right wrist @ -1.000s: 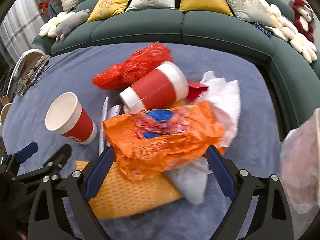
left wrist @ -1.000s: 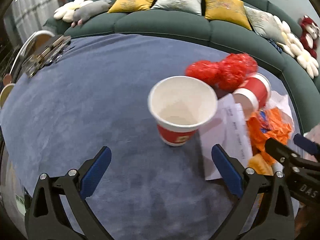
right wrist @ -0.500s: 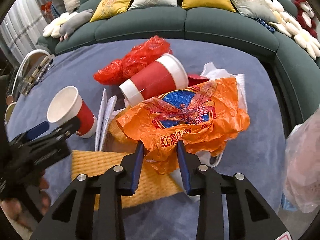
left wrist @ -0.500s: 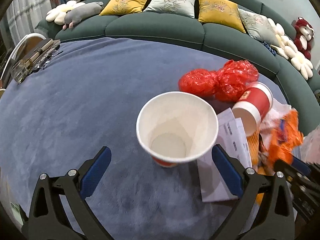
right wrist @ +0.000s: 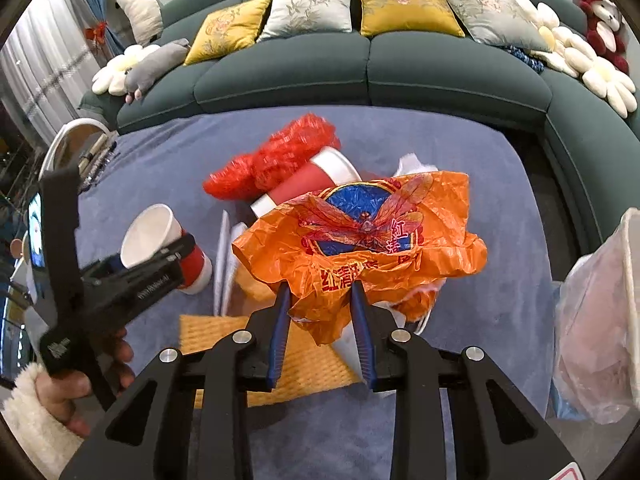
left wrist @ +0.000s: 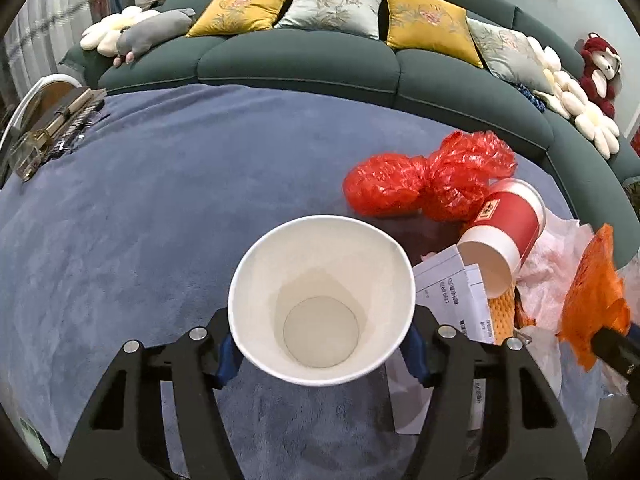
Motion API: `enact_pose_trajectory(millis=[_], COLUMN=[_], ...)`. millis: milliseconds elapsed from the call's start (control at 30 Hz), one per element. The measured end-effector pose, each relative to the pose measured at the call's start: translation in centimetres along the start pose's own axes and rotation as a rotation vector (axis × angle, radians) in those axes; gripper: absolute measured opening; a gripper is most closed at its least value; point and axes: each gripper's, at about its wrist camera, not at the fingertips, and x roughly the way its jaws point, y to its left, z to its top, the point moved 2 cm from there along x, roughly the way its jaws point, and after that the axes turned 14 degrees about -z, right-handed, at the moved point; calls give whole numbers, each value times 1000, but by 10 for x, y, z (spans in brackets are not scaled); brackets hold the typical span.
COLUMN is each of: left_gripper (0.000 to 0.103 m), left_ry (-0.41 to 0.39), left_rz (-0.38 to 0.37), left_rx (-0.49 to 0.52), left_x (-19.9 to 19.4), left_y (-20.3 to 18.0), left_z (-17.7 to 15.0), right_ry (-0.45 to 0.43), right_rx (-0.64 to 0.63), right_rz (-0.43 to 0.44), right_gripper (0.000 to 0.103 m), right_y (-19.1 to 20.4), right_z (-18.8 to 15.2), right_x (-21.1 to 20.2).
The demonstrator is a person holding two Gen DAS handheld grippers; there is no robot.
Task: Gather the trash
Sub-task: 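Carry the bag and cup over the white wastebasket and open both tools to drop them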
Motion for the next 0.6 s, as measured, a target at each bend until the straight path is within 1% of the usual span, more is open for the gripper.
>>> enact_pose_trajectory(millis=[133,367,500,600], left_gripper=[59,59,59,59], left_ry=[-24,-57,-83,-96], left_rz=[12,-16,-43,-64], left_rx=[18,27,62,109], left_x=[-17,-65,-94,-108], left_y=[-10,-35,-67,-98], left_z=[2,13,21,24], right_ry=[-38,-138,-195,-238], right_rx=[-3,30,66,101], right_rz=[13,44,43,24], right_gripper=[26,25,25,25], right_y=[0,-16,-33,-56], right_z=[9,26,29,27], right_x=[-19,-67,-95,-115])
